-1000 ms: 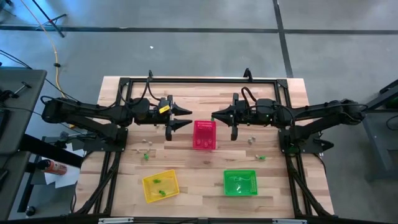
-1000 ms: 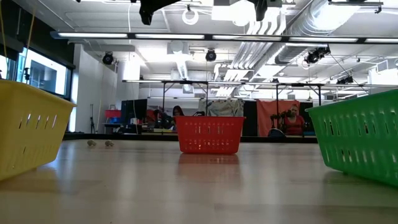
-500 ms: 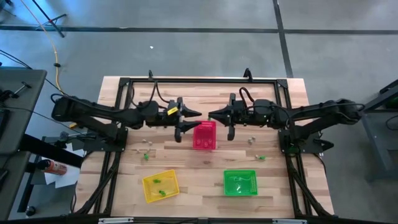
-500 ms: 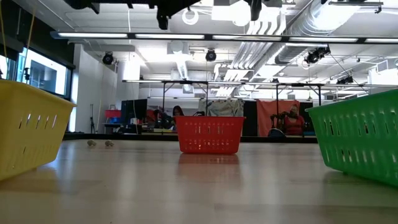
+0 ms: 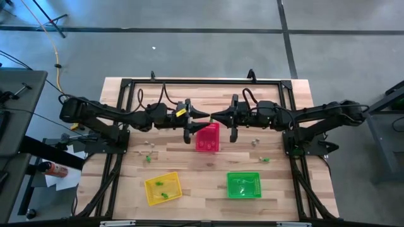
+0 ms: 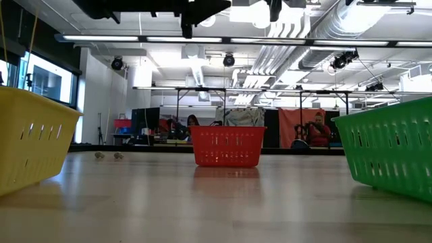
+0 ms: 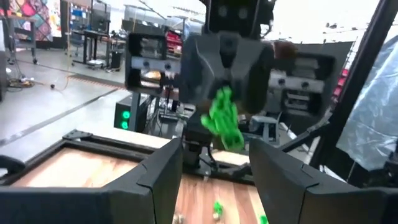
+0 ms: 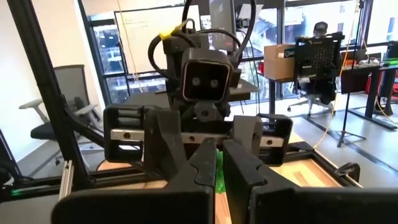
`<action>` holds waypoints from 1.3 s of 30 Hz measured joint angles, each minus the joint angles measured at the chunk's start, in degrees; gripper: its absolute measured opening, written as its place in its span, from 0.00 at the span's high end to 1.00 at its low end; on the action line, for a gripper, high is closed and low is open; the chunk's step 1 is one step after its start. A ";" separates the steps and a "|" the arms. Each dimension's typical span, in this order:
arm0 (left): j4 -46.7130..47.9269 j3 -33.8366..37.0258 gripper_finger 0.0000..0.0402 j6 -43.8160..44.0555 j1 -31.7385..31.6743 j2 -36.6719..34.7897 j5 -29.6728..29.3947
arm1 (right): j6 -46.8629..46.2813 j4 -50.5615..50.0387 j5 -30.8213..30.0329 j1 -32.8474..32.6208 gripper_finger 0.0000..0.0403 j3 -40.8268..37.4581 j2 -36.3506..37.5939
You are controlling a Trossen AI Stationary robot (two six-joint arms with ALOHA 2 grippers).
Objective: Sort Halloween decoration
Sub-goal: Put the top right green skeleton toy into the yellow bin
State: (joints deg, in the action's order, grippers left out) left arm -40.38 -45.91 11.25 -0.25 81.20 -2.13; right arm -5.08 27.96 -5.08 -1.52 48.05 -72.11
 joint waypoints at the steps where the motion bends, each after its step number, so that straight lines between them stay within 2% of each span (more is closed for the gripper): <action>1: 0.16 -0.66 0.57 -0.47 -0.17 0.16 0.00 | 0.00 0.46 0.00 0.00 0.99 0.00 -0.29; 8: 3.16 -4.79 0.57 -2.36 -0.55 2.41 2.15 | -0.44 0.34 0.00 0.00 0.99 0.00 -1.14; 12: 6.42 -4.80 0.57 -2.36 -0.55 2.54 2.96 | -0.44 0.51 0.00 0.00 0.99 0.00 -1.14; 26: 6.12 -4.80 0.58 -2.36 -0.55 2.52 2.95 | -0.44 0.46 -0.02 0.00 0.99 0.00 -1.14; 30: 6.12 -4.80 0.66 -2.36 -0.55 2.52 2.61 | -0.44 0.44 -0.02 0.00 0.99 0.00 -1.14; 39: 6.56 -4.80 0.96 -2.36 -0.55 2.52 2.29 | -0.44 0.52 -0.20 0.00 0.99 0.00 -1.14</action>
State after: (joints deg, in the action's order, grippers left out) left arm -33.82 -50.72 8.88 -0.80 83.72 0.16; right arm -5.52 28.48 -5.28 -1.52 48.05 -73.25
